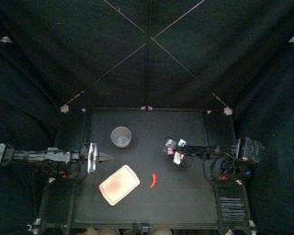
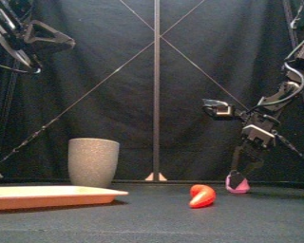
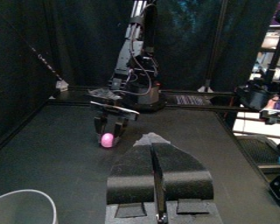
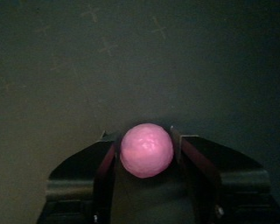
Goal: Pick the pink ball then place it in the grey bowl
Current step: Place pink ball in the grey bowl
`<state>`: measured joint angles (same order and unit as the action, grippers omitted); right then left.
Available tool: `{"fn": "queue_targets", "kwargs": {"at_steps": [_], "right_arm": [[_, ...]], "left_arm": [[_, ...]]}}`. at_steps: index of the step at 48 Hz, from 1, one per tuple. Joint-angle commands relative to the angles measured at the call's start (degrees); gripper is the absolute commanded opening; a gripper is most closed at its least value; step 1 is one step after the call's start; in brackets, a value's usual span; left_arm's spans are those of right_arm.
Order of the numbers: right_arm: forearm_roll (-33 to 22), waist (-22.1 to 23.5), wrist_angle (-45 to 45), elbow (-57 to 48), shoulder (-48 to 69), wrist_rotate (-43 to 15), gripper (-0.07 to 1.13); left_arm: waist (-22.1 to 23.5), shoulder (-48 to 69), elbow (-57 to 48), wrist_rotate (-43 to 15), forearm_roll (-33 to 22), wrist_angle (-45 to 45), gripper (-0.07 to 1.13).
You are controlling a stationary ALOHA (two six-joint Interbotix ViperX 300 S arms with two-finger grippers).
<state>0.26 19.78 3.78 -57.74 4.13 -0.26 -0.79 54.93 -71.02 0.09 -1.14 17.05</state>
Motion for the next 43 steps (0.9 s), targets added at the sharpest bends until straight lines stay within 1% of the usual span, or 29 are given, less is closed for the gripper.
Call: {"fn": "queue_targets", "kwargs": {"at_steps": [1, 3, 8, 16, 24, 29, 37, 43], "right_arm": [[0.1, -0.3, -1.4, 2.2, 0.7, -0.3, 0.61], [-0.1, -1.0, -1.5, 3.2, 0.7, -0.2, 0.59], [-0.5, -2.9, -1.4, 6.9, 0.7, -0.1, 0.59], [-2.5, -5.2, -0.4, 17.5, -0.5, 0.1, 0.59], [-5.4, -5.0, 6.1, 29.1, -6.0, 0.4, 0.59], [-7.6, -4.5, 8.9, 37.5, -12.0, -0.2, 0.59], [-7.6, -2.7, 8.2, 49.7, -22.1, -0.4, 0.59], [-7.6, -2.4, 4.2, 57.2, -27.8, -0.3, 0.59]], "left_arm": [[-0.2, -0.3, 0.6, 0.0, -0.4, 0.5, 0.02], [-0.2, -0.3, 0.5, 0.0, -0.4, 0.4, 0.02], [-0.4, -0.3, 0.4, 0.0, -0.4, 0.4, 0.02], [-1.0, -0.4, 0.2, 0.0, -0.4, 0.4, 0.02], [-1.4, -0.3, 0.2, 0.1, -0.6, 0.5, 0.02], [-1.4, -0.4, 0.1, 0.1, -1.3, 0.5, 0.02], [-1.5, -0.4, -0.1, -0.1, -2.0, 0.6, 0.02], [-1.4, -0.3, -0.3, 0.0, -2.1, 0.6, 0.02]]}}
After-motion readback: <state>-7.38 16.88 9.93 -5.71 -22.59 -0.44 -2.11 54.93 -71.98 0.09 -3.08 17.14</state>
